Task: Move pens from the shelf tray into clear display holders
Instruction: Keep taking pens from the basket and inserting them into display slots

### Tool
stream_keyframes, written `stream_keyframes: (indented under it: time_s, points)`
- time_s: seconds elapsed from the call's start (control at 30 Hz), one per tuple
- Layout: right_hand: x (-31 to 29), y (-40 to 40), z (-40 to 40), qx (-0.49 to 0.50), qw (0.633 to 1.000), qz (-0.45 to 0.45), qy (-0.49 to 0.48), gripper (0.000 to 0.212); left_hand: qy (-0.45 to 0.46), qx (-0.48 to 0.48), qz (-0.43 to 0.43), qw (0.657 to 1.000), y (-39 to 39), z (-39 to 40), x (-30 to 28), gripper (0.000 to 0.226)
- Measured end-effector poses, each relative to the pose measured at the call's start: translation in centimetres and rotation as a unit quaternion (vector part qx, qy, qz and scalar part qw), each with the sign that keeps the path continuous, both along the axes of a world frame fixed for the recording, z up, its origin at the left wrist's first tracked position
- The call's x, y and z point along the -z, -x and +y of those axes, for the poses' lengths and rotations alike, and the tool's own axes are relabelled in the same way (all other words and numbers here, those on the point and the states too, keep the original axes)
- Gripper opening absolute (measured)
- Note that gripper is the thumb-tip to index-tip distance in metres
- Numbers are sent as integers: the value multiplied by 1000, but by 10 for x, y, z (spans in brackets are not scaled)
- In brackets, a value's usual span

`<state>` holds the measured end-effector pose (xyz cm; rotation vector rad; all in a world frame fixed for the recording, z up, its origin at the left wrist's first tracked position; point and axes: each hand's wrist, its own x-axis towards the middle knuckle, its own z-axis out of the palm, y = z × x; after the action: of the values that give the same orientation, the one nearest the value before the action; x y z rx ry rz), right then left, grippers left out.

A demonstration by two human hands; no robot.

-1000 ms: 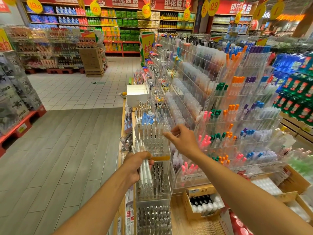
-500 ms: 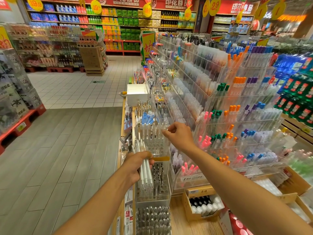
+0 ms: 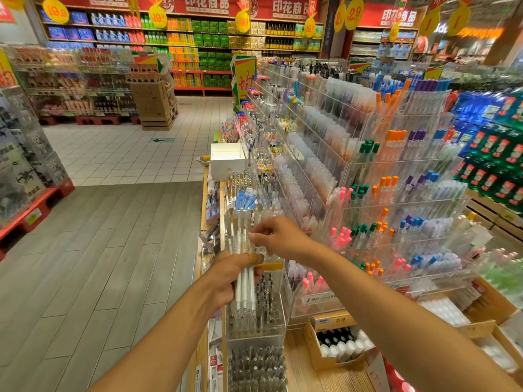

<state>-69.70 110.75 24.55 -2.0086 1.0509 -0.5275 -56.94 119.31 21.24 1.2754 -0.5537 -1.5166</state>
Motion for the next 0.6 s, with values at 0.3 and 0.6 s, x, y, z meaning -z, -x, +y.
stream_keyframes:
  time_s: [0.3,0.6]
  points:
    - [-3,0,6,-11,979,-99,-179,7,13,4,39,999,-2,5,0,23]
    - [-37,23,-28,126,946,-292,-64,29,-37,-58,79,994,-19,-1,10,12]
